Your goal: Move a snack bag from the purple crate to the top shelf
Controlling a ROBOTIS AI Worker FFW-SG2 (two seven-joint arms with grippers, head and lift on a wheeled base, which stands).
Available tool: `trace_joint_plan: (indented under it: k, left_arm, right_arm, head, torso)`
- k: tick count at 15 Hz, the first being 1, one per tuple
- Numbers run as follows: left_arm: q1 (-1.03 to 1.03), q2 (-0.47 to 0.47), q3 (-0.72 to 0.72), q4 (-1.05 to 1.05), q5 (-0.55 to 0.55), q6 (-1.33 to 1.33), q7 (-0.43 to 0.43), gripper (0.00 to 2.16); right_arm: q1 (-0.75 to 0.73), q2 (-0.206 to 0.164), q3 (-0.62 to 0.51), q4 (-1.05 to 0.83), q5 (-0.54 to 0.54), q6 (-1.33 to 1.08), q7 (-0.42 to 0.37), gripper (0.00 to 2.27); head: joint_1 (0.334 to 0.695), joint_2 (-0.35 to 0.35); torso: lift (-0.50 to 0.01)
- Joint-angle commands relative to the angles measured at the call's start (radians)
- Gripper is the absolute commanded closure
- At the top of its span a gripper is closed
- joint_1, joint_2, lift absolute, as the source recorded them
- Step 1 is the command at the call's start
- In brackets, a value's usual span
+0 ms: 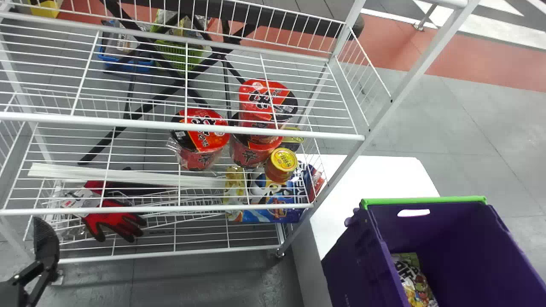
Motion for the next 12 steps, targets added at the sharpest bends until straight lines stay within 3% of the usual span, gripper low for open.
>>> trace_joint_plan:
  k: [1, 4, 12]
  left_arm:
    - [0.002, 0.000, -0.001, -0.004, 0.000, -0.001, 0.000, 0.10]
    - [0.005, 0.002, -0.001, -0.008, 0.000, -0.001, 0.000, 0.10]
    - [0.007, 0.000, -0.001, -0.008, -0.001, -0.001, 0.000, 0.10]
  right_arm:
    - [0.000, 0.005, 0.001, -0.007, 0.003, -0.001, -0.011, 1.35]
    - [0.017, 0.008, 0.001, -0.032, 0.003, 0.002, -0.026, 1.65]
    - [0.049, 0.008, -0.059, -0.073, 0.005, -0.017, -0.031, 1.68]
  head:
    - [0.695, -0.350]
    - [0.695, -0.350]
    - [0.695, -0.350]
  torso:
    - [-0.452]
    - [-0.452]
    - [-0.440]
